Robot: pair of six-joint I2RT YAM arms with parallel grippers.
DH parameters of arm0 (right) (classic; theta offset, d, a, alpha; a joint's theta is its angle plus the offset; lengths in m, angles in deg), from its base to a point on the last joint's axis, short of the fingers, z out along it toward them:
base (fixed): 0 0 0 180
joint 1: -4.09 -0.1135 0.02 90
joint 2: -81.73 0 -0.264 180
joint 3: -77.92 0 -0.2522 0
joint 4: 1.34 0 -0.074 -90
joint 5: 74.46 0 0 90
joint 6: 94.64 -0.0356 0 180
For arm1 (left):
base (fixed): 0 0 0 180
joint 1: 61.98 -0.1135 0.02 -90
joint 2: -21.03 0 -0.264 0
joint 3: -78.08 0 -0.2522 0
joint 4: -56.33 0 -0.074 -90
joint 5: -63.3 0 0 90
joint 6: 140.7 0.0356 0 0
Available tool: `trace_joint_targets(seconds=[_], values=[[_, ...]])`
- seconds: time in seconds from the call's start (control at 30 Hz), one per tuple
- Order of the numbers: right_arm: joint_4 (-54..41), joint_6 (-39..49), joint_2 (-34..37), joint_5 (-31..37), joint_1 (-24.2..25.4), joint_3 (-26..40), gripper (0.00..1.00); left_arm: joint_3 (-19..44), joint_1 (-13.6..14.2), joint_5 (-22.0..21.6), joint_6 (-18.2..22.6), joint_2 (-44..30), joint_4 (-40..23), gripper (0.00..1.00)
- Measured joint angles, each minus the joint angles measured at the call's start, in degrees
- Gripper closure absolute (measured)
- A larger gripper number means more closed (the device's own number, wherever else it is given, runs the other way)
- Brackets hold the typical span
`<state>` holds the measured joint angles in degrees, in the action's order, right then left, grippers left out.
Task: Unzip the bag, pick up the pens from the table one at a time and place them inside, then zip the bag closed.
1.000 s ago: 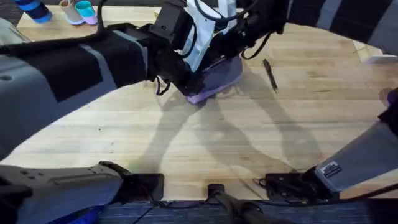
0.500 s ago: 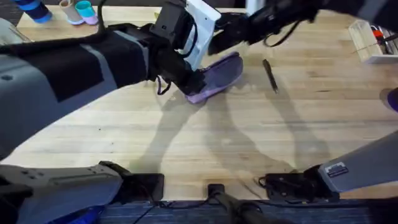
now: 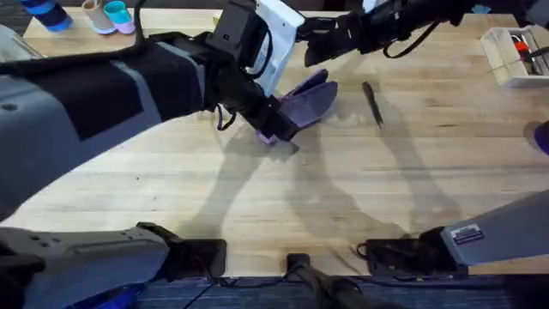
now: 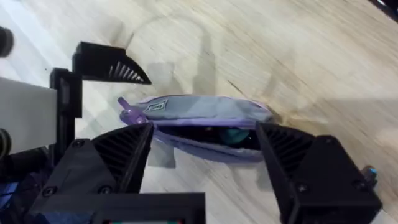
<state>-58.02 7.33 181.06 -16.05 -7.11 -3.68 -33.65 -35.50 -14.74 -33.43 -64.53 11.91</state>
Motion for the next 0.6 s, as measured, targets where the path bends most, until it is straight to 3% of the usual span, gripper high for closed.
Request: trace_joint_targets(seconds=[0.2,0.37,0.6], values=[[-1.41,0.00,0.00,1.33,0.00,0.02,0.004,0.02,0.00,-0.31,-0.11,0.00,0.00,0.008],[-7.85,1.40,-0.01,1.95,-0.02,2.63,0.004,0.55,-0.26,-1.34,-0.09,1.07,-0.15,0.008],[-20.37,10.91,0.00,2.09,-1.35,12.77,0.005,1.26,-3.56,-1.54,-0.09,14.08,-2.10,0.008]])
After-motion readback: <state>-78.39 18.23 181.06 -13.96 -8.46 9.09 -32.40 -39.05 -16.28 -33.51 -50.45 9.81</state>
